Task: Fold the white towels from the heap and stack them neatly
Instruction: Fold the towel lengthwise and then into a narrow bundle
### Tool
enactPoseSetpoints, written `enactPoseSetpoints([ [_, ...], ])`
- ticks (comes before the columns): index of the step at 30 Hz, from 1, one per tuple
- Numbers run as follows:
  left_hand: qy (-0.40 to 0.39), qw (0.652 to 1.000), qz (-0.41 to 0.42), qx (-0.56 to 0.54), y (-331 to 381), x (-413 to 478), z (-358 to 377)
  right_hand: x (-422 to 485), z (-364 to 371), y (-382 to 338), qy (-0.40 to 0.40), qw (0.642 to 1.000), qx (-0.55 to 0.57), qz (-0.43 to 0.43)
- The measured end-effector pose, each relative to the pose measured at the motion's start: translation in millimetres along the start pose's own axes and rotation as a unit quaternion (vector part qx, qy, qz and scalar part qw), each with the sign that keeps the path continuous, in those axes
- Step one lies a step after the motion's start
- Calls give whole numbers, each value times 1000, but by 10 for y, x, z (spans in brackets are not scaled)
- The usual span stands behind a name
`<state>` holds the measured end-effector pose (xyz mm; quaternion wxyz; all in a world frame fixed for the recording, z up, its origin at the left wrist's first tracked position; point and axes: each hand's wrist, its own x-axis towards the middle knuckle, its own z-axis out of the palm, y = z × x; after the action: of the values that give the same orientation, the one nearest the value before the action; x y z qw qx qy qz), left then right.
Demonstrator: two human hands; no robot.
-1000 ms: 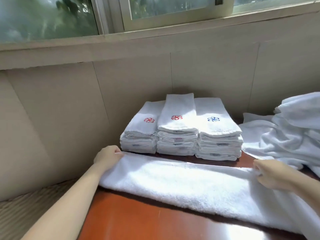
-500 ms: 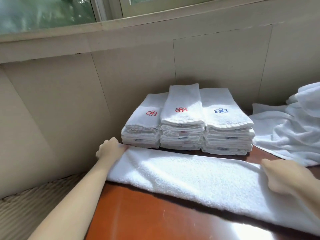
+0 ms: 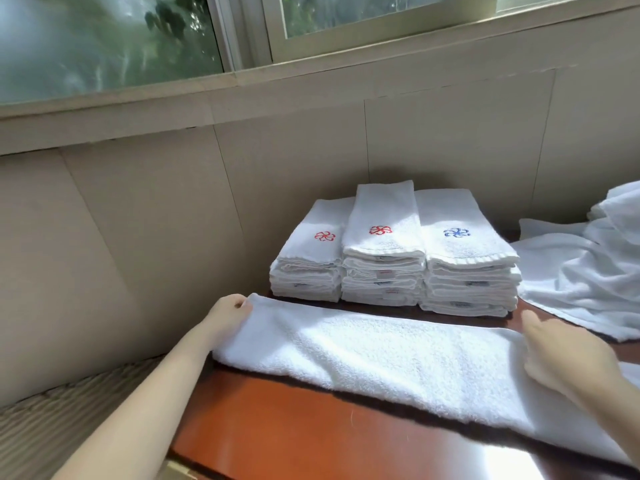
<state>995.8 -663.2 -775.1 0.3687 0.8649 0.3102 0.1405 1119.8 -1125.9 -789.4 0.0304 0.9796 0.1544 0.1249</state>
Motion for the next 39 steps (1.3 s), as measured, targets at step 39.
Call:
enactPoseSetpoints([
  [39,-37,914,316,252,2075,-2420,2747,-1562,-772,1504,-145,965,138,168],
])
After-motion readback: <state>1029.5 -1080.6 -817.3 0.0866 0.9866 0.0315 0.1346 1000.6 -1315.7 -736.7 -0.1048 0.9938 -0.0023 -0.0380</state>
